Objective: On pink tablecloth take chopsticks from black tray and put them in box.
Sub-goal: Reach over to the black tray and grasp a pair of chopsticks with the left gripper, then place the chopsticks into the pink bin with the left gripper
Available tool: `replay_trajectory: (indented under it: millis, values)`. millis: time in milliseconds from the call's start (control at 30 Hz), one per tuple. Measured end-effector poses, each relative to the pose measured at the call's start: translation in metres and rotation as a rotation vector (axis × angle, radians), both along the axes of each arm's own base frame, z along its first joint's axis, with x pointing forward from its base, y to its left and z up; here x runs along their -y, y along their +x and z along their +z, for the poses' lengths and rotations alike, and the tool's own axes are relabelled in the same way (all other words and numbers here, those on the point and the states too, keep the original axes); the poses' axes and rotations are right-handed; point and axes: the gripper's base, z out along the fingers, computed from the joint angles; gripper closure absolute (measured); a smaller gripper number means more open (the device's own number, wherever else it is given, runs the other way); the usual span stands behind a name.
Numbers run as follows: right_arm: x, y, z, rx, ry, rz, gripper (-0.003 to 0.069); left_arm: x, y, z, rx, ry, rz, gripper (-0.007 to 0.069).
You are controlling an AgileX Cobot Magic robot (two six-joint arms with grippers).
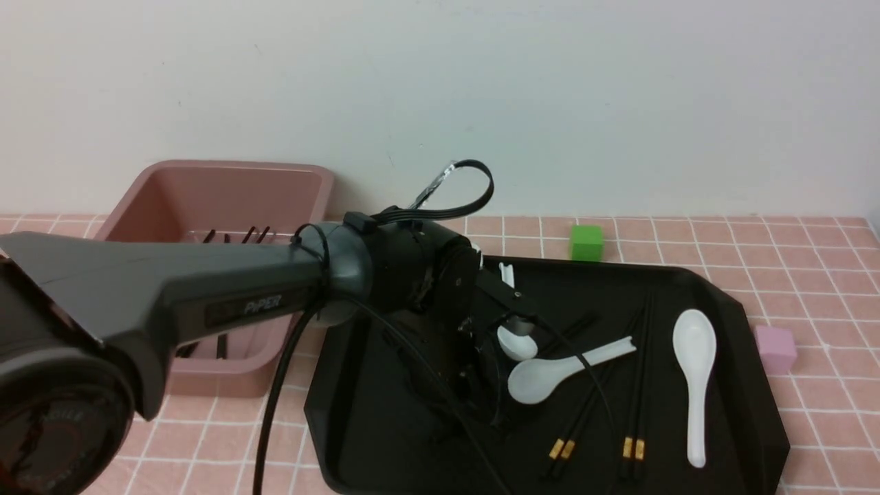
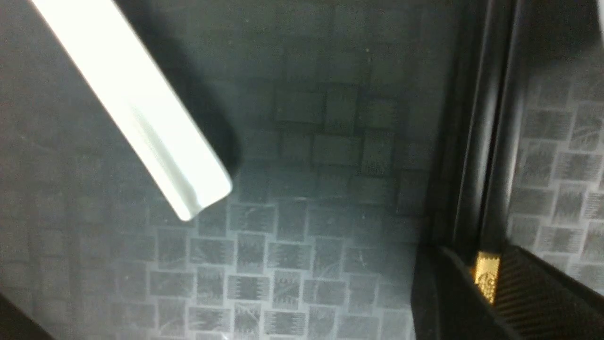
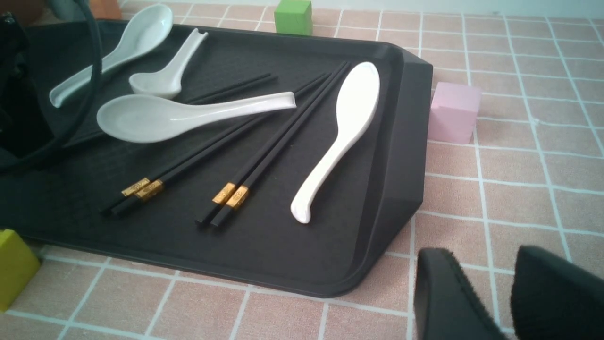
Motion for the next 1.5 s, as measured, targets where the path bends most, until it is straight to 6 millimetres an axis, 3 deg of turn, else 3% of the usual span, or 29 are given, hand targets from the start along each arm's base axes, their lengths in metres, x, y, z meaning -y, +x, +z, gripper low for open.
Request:
replay_trajectory:
  millis: [233,333,367,433,600,633,767,967,1000,1033,1133,1300,1500]
  values:
    - [0.0,0.0,0.0,0.0,0.0,0.0,0.0419,-0.001,-0.002,0.007,-0.012,-0.012,0.034,0.0501]
    - [0.0,0.0,0.0,0.0,0.0,0.0,0.0419,-0.003,-0.007,0.037,0.025,-0.062,0.042,0.0501]
    - [0.0,0.0,0.0,0.0,0.0,0.0,0.0419,-0.003,-0.007,0.037,0.024,-0.063,0.043,0.0501]
    - [0.0,0.0,0.0,0.0,-0.001,0.0,0.0419,-0.007,-0.014,0.074,0.068,-0.134,0.053,0.0501]
    - [0.0,0.0,0.0,0.0,-0.001,0.0,0.0419,-0.02,-0.033,0.131,0.151,-0.223,0.053,0.0501]
    - [0.0,0.0,0.0,0.0,-0.001,0.0,0.0419,-0.02,-0.033,0.131,0.151,-0.223,0.053,0.0501]
    - [0.0,0.0,0.0,0.0,0.0,0.0,0.0419,-0.052,-0.042,0.16,0.199,-0.256,0.132,0.0501]
    - [0.0,0.0,0.0,0.0,0.0,0.0,0.0419,-0.146,-0.016,0.14,0.189,-0.161,0.437,0.0501]
    - [0.0,0.0,0.0,0.0,0.0,0.0,0.0419,-0.15,-0.015,0.138,0.187,-0.157,0.447,0.0501]
    - [0.0,0.0,0.0,0.0,0.0,0.0,0.0419,-0.175,-0.005,0.128,0.182,-0.136,0.527,0.0501]
    - [0.0,0.0,0.0,0.0,0.0,0.0,0.0419,-0.202,0.006,0.117,0.181,-0.125,0.622,0.0501]
    - [0.0,0.0,0.0,0.0,0.0,0.0,0.0419,-0.226,0.023,0.098,0.194,-0.111,0.693,0.0501]
    - [0.0,0.0,0.0,0.0,0.0,0.0,0.0419,-0.227,0.029,0.082,0.159,-0.087,0.695,0.0498]
